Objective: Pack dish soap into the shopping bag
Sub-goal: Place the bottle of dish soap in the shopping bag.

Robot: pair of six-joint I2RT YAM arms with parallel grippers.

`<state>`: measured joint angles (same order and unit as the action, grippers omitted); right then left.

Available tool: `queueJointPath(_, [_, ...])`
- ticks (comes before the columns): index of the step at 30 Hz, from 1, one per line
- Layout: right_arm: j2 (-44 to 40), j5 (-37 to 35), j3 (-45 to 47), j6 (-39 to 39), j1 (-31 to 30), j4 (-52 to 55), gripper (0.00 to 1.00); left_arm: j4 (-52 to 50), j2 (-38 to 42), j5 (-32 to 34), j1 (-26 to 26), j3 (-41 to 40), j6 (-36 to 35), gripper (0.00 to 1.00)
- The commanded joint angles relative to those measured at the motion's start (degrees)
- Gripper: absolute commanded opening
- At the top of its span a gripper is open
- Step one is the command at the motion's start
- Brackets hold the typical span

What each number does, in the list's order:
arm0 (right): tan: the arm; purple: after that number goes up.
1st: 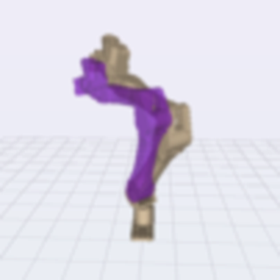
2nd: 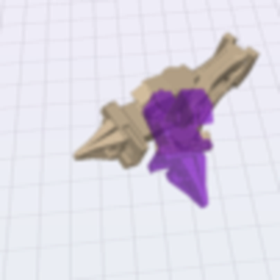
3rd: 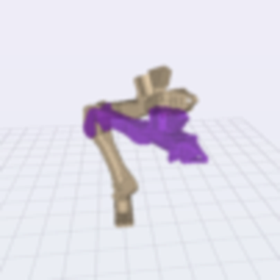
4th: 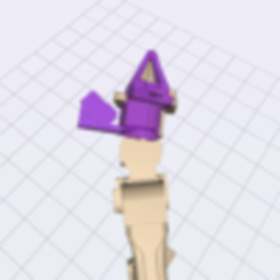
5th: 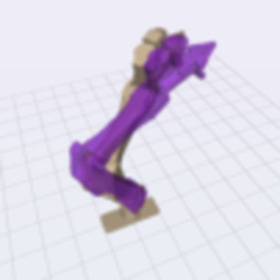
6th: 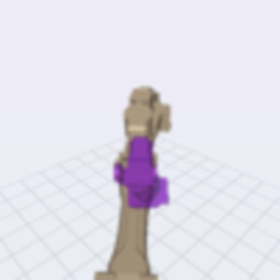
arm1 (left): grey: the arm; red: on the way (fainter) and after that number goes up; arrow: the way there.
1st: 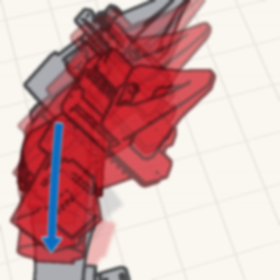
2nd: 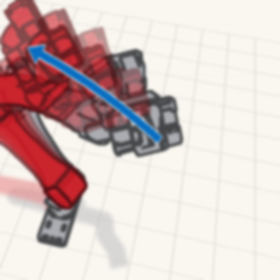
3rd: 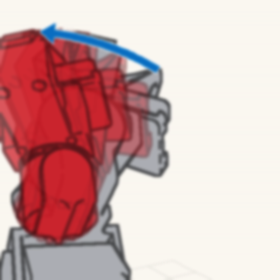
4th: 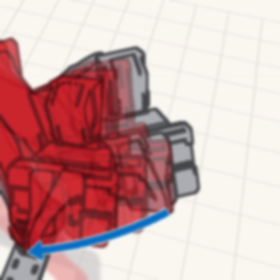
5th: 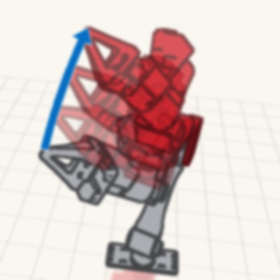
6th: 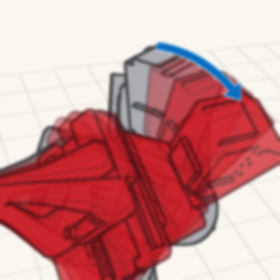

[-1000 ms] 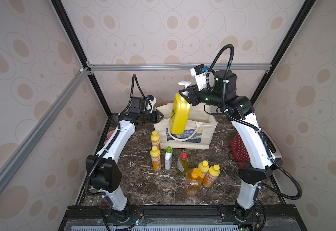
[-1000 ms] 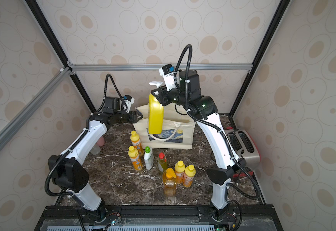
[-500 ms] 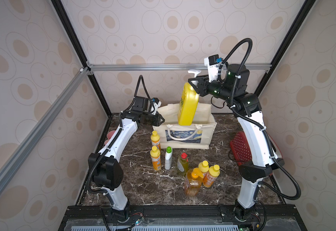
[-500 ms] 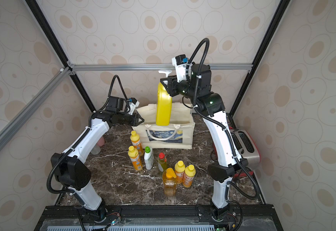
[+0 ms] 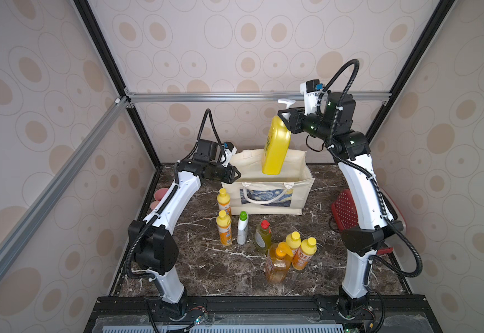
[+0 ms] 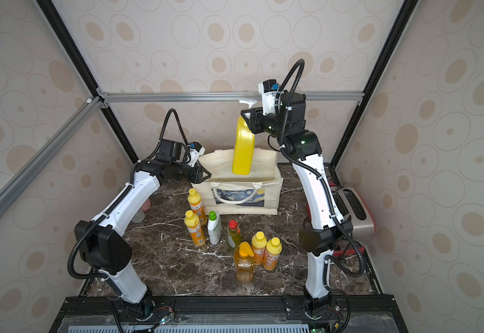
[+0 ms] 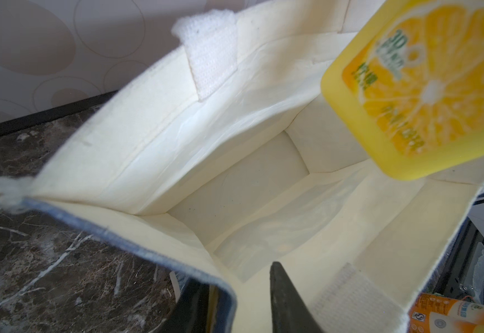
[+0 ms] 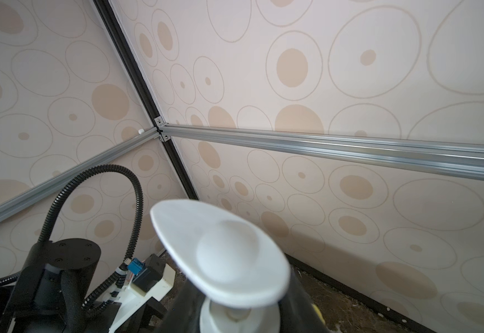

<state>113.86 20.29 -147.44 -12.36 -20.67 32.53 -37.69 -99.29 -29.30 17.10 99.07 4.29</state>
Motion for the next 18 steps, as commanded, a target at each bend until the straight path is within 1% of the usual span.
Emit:
queueJointPath(1, [-1.90,3.30,-5.60,-3.64,-0.60,-15.18,0.00,4.81,3.35,-1.07,0.47,-0.68,1.92,0.42])
queueJointPath(4, [-1.54,2.81,-3.55,-3.55,-1.12,-14.43,0.00,7.70,5.13,-1.06,0.48,-2.22,3.62,0.48])
queueJointPath(8, [-0.95,0.16,-1.78,-0.92,-2.84,-12.62,0.00,10.47,7.65,1.60,0.46,-4.24,5.33,0.55])
queueJointPath(14, [0.48,-3.45,0.77,3.36,-6.67,-9.83,0.00,11.91,11.00,5.97,0.44,-6.39,6.08,0.56])
queueJointPath(18, [-0.28,-5.41,6.66,4.84,-9.02,-10.94,0.00,11.38,11.47,7.37,0.34,-6.53,5.99,0.55])
